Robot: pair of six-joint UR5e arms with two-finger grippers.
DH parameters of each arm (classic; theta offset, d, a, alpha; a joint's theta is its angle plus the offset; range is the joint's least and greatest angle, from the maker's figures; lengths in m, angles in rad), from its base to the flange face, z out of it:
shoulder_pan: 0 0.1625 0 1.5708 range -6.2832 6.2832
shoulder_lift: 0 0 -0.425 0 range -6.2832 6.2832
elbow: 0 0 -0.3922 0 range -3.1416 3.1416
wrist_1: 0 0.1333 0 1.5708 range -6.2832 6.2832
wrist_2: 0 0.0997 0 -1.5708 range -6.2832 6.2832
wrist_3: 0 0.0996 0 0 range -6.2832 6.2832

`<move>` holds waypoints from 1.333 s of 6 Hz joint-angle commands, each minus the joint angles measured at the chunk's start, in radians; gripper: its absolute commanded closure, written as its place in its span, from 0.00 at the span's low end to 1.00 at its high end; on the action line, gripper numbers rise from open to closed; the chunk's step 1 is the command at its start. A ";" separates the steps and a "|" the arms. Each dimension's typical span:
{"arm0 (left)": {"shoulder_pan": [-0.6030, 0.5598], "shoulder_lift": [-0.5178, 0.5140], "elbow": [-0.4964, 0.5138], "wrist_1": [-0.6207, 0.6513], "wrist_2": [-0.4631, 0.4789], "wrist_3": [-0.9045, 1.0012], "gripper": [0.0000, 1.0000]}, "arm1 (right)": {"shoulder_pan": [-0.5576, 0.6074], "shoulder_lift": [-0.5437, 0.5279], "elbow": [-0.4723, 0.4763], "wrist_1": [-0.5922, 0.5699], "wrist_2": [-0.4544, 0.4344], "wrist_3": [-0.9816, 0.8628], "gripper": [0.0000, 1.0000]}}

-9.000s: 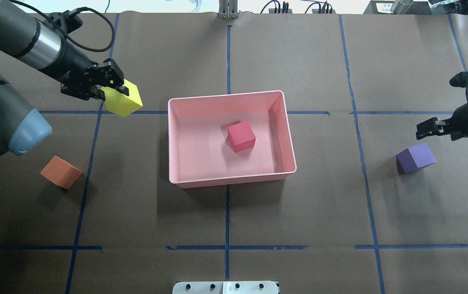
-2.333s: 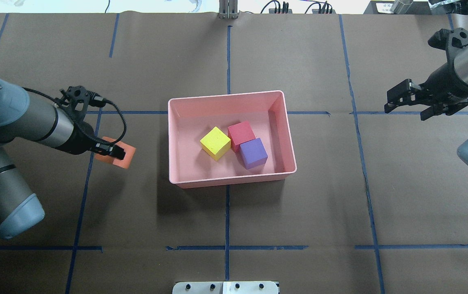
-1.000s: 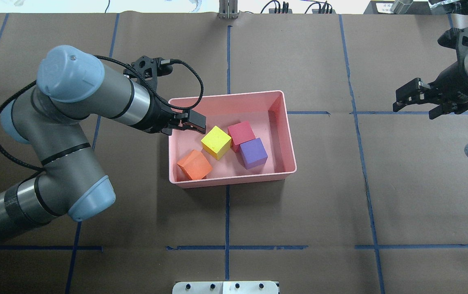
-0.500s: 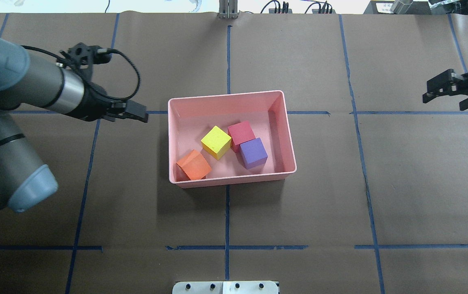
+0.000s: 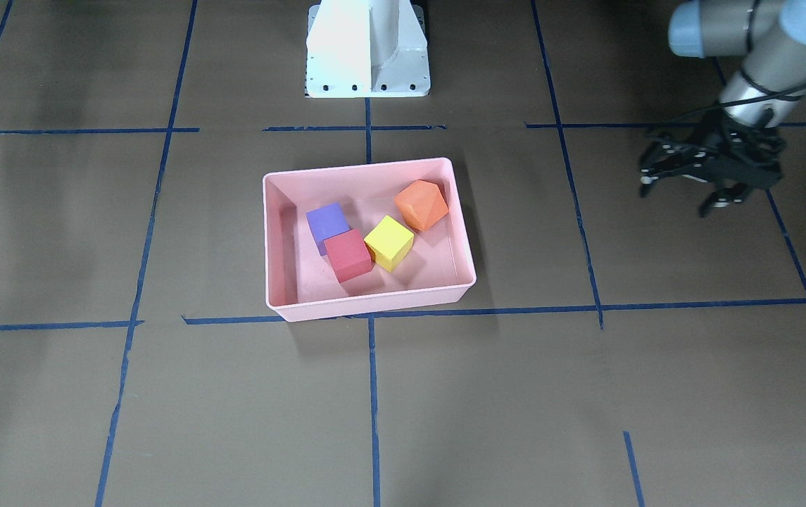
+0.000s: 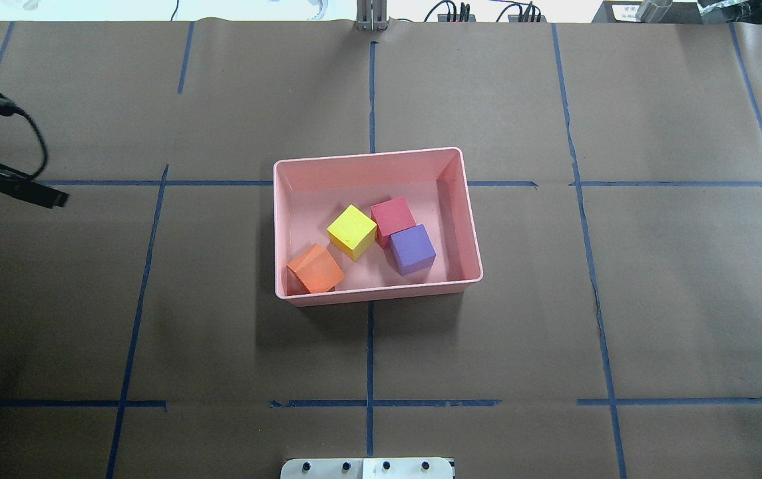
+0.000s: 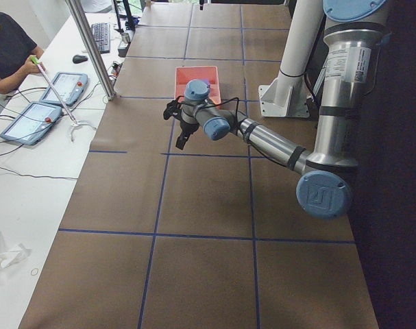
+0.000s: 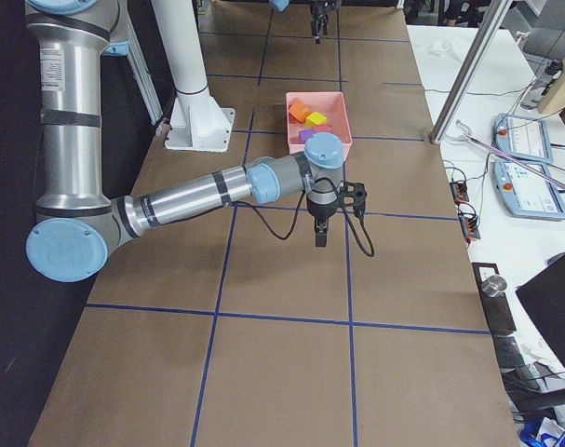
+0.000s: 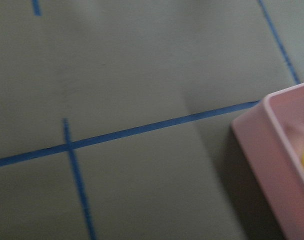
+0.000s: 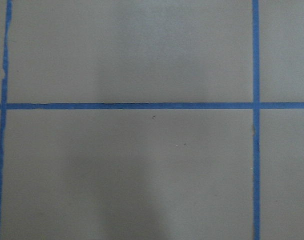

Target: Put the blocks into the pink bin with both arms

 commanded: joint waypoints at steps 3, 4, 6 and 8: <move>-0.378 0.016 0.110 0.341 -0.167 0.457 0.00 | 0.203 -0.052 -0.164 -0.002 0.107 -0.315 0.00; -0.469 0.028 0.099 0.447 -0.235 0.595 0.00 | 0.203 -0.074 -0.167 -0.002 0.120 -0.353 0.00; -0.482 0.045 0.215 0.453 -0.274 0.703 0.00 | 0.203 -0.085 -0.158 0.001 0.114 -0.357 0.00; -0.490 0.059 0.217 0.464 -0.228 0.679 0.00 | 0.203 -0.100 -0.149 0.005 0.101 -0.358 0.00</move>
